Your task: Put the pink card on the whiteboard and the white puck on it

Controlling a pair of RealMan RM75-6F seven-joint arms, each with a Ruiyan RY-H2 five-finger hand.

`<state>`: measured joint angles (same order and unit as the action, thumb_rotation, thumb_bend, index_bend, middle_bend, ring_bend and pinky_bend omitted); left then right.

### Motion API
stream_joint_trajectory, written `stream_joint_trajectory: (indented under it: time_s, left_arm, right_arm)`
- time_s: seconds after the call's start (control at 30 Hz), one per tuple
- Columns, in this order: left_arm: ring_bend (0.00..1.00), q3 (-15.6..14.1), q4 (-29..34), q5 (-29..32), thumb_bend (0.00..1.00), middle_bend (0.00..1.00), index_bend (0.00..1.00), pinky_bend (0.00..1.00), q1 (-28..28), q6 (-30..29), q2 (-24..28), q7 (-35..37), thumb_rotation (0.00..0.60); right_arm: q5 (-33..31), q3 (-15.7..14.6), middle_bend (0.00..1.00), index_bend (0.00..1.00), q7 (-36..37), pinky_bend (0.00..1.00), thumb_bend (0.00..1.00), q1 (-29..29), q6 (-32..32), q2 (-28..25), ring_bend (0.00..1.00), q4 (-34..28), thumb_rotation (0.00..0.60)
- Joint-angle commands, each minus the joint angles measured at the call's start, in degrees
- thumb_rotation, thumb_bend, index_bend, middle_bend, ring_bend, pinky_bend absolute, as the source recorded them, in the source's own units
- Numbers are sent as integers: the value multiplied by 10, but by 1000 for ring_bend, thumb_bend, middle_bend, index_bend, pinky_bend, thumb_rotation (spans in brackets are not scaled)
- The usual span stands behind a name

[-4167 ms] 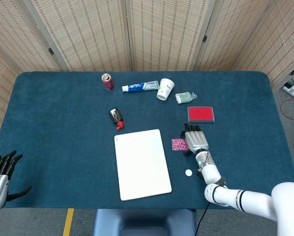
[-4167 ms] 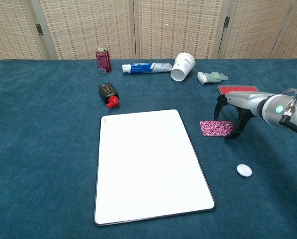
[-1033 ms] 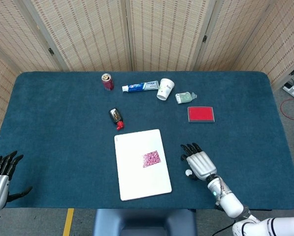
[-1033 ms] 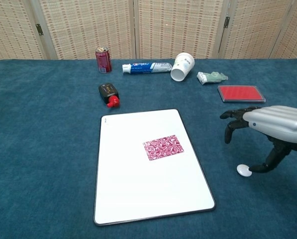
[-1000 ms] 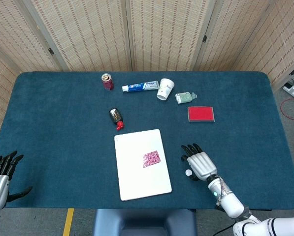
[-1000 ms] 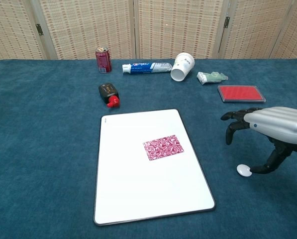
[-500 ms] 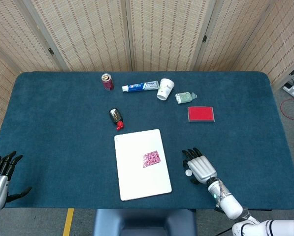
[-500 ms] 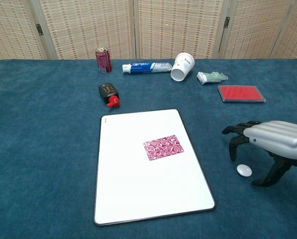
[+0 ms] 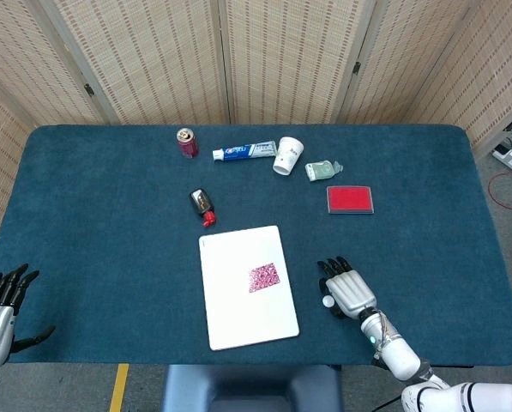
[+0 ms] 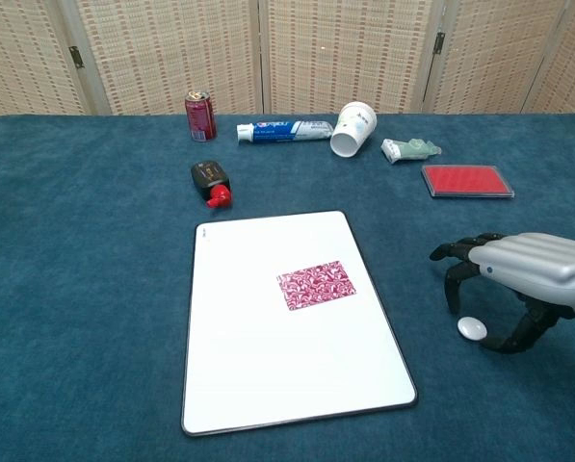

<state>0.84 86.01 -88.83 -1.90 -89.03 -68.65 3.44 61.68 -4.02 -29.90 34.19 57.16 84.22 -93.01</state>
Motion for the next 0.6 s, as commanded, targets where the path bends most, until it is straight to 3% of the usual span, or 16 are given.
stream_joint_trajectory:
  time_s: [0.03,0.43,0.6]
  left_arm:
    - [110,0,0,1,141,74,134,0,0,0,0,0,600]
    - [110,0,-1,1,141,74,135,0,0,0,-1,1,600]
    - [110,0,0,0,142,74,134,0,0,-1,0,0,600]
  right_arm:
    - [0,2,102,425,-1,0,340,-1,-3,1,0,1,600]
    - [-1,9,109,463,-5,0,373,-6,-6,0,0,0,600]
    - [3,26,112,464,-8,0,374,2,-5,-8,0,-20,600]
